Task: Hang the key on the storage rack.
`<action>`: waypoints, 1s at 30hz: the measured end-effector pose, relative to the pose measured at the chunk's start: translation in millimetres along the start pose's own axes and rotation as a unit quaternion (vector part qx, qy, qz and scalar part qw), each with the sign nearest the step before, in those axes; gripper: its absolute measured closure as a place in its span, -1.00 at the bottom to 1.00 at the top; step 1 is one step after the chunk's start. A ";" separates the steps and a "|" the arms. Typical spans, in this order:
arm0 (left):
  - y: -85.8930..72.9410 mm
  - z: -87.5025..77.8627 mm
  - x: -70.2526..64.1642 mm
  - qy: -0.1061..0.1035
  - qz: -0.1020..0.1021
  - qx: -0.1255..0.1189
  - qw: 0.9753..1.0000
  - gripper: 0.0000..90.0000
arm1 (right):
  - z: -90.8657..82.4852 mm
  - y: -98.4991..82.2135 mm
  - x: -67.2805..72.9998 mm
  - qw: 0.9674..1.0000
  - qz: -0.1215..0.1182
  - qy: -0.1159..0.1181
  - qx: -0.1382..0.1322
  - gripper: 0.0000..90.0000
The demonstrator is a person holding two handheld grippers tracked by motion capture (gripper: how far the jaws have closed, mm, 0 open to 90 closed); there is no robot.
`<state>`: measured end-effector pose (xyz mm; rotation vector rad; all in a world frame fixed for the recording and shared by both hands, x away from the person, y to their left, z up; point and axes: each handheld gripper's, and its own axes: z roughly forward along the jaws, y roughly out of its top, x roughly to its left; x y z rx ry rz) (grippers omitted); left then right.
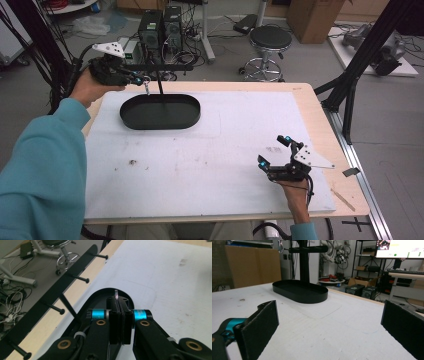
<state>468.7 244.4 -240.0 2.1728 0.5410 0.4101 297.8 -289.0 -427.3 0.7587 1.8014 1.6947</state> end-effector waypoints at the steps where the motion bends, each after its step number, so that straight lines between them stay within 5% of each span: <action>1: 0.5 1.8 1.9 0.002 -0.001 0.004 1.000 0.96 | -0.3 -0.7 -0.3 1.000 -0.001 0.000 -0.001 -0.99; 11: -2.4 14.9 16.9 0.025 -0.016 0.035 0.999 0.97 | -4.7 -9.3 -2.8 1.000 0.001 -0.006 -0.004 -0.99; 30: -9.0 26.7 32.3 0.064 -0.044 0.037 0.996 0.97 | -4.5 -17.5 -2.1 1.000 -0.002 -0.005 -0.015 -0.99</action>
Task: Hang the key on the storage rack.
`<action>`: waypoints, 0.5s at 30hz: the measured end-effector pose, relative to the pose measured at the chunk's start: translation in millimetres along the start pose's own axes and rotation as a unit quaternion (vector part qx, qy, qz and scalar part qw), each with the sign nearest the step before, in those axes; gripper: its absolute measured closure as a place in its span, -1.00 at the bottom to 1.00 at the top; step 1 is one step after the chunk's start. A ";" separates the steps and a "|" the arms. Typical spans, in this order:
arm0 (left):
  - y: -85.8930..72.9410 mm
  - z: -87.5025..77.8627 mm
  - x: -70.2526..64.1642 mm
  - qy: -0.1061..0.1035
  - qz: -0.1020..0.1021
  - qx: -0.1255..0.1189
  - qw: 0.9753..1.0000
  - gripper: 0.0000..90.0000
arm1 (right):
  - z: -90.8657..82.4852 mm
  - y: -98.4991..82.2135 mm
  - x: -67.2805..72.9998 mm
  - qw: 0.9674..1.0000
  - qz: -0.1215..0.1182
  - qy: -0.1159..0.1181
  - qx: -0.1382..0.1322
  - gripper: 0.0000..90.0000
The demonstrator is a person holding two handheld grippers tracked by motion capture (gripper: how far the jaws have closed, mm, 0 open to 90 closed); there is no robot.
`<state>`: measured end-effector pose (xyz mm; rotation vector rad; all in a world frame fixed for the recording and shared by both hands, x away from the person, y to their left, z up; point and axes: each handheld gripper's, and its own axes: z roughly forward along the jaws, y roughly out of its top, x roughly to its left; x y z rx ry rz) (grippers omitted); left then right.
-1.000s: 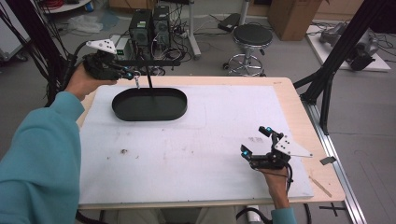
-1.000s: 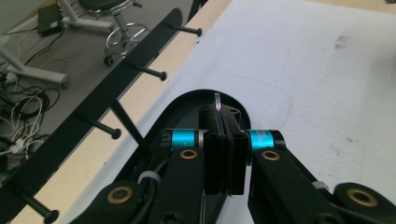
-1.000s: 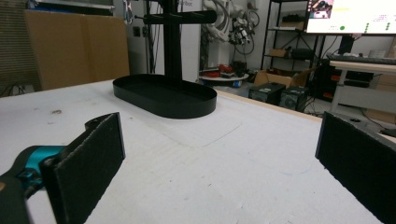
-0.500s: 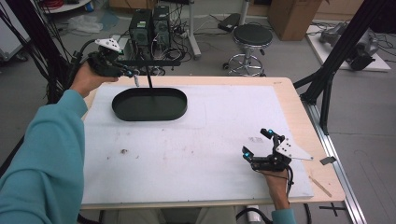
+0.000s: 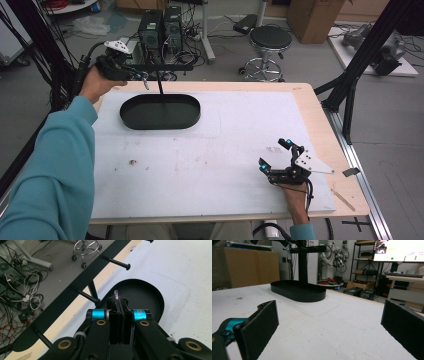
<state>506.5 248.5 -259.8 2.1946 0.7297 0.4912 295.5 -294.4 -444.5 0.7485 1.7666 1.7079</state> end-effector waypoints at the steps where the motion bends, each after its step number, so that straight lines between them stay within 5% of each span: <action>1: -0.2 0.5 0.4 0.001 -0.003 -0.001 1.000 0.97 | 0.4 -0.3 -0.5 1.000 -0.004 0.000 0.000 -0.99; 15: -1.3 6.3 4.3 0.015 -0.010 0.006 1.000 0.97 | 0.6 -5.8 -1.1 1.000 0.002 0.007 -0.002 -0.99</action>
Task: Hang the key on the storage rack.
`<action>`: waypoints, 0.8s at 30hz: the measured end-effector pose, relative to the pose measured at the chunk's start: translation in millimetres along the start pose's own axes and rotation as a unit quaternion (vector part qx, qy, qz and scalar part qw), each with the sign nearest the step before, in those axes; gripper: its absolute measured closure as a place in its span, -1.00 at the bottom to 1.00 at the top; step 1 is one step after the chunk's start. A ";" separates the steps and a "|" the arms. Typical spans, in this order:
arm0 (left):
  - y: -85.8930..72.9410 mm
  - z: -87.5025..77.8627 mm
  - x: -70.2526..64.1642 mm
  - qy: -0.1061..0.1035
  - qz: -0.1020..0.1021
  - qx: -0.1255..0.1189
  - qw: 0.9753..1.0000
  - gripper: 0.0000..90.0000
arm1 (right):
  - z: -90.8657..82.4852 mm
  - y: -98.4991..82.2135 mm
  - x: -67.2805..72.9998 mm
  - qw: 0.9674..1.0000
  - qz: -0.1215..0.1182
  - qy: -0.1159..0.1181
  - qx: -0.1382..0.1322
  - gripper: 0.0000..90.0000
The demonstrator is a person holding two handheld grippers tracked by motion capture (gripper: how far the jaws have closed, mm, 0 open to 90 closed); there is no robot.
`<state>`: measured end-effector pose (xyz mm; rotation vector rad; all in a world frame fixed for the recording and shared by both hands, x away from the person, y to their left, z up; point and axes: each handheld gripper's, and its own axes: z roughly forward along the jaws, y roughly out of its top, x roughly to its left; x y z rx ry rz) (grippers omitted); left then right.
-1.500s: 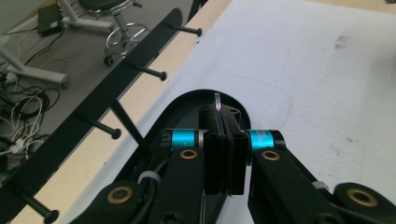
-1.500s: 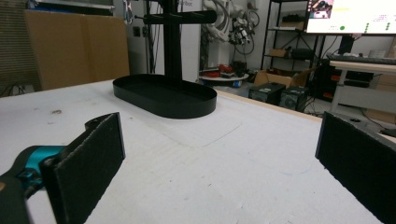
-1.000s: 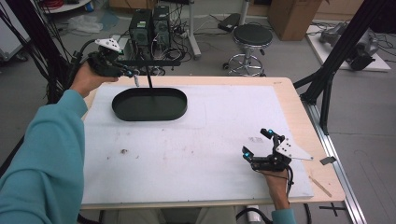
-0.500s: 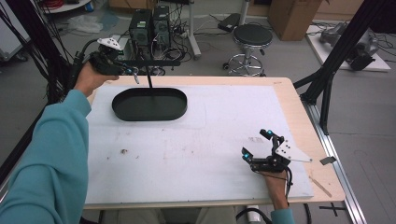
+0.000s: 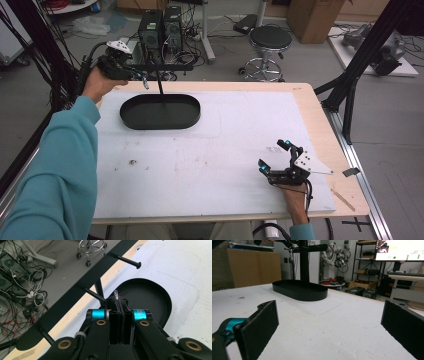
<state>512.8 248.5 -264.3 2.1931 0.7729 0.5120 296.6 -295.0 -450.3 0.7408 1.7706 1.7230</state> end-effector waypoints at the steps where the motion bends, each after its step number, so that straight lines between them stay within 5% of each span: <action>1: 0.0 0.1 0.2 0.002 -0.001 0.002 1.000 0.97 | 0.2 -0.1 -0.1 1.000 -0.001 0.000 0.000 -0.99; 24: -1.2 4.6 6.2 0.027 -0.011 -0.002 1.000 0.97 | 1.1 -2.6 0.2 1.000 0.002 0.001 0.004 -0.99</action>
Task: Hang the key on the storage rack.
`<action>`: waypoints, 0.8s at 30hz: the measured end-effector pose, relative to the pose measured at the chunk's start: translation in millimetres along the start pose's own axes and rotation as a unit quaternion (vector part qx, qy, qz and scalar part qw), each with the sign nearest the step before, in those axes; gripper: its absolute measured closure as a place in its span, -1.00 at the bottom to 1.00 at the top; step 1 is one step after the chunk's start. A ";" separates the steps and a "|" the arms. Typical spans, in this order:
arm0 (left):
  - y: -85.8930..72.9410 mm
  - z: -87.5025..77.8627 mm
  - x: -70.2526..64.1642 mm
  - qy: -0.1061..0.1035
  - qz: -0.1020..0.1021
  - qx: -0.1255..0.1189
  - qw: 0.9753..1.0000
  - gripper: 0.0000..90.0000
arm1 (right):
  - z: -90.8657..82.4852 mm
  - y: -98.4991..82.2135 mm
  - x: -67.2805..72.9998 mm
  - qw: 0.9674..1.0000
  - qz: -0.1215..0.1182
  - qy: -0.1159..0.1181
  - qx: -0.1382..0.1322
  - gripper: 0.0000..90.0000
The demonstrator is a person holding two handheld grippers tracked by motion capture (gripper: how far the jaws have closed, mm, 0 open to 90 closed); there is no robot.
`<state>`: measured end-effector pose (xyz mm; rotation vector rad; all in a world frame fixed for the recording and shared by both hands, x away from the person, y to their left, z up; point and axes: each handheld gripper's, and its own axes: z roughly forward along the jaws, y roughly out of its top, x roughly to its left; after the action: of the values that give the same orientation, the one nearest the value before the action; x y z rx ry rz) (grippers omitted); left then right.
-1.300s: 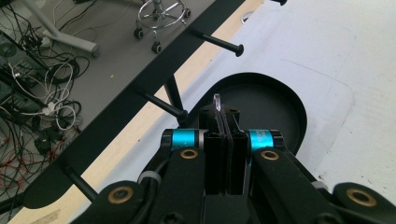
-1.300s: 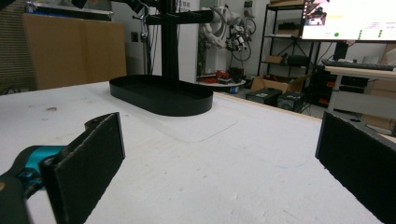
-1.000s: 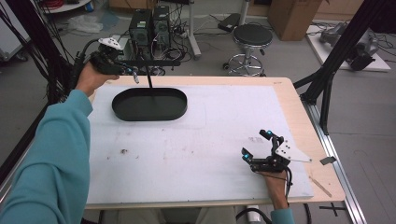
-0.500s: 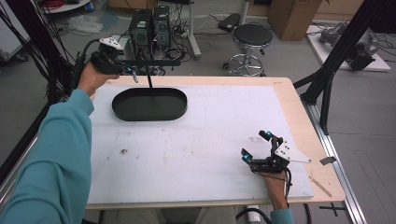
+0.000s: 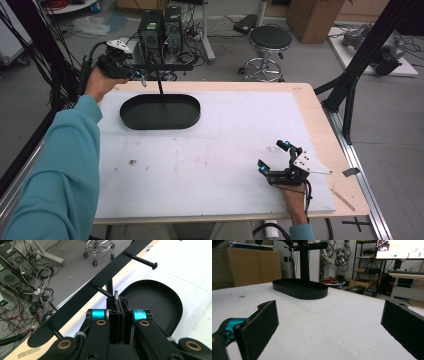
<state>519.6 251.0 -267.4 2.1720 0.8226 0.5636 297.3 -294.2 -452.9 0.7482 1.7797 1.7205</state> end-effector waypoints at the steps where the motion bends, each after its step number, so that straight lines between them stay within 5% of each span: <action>1: 0.2 0.6 -0.5 0.003 -0.002 -0.002 1.000 0.96 | 0.0 -0.1 -0.2 1.000 -0.001 0.001 0.000 -0.99; 7: 1.6 2.7 -1.1 0.027 -0.007 -0.012 1.000 0.87 | -0.4 0.0 0.3 1.000 0.003 0.001 -0.002 -0.99; 12: 3.4 0.7 -1.3 0.068 -0.007 -0.035 0.997 0.33 | -0.3 -0.4 0.5 1.000 0.001 0.002 0.001 -0.99; 15: 2.2 -1.9 1.3 0.067 -0.012 -0.055 0.996 0.08 | -0.4 -0.5 0.7 1.000 0.002 0.002 0.000 -0.99; 17: 3.2 -2.4 0.1 0.082 -0.025 -0.065 0.994 -0.27 | -0.3 -0.8 0.5 1.000 0.002 0.003 -0.001 -0.99; 20: 2.0 -5.3 -3.3 0.063 -0.019 -0.095 0.993 -0.67 | 0.2 -1.3 -0.5 1.000 0.002 0.002 -0.001 -0.99; 22: -2.0 -9.1 -8.2 0.052 -0.033 -0.132 0.989 -0.93 | 0.1 -1.8 0.1 1.000 0.007 0.001 0.003 -0.99; 24: -7.9 -13.9 -14.6 0.038 -0.041 -0.158 0.986 -0.96 | -0.2 -2.8 0.0 1.000 0.007 -0.001 0.002 -0.99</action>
<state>498.0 251.5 -266.6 1.8285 0.7999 0.6891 297.1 -294.4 -455.6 0.7654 1.7817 1.7234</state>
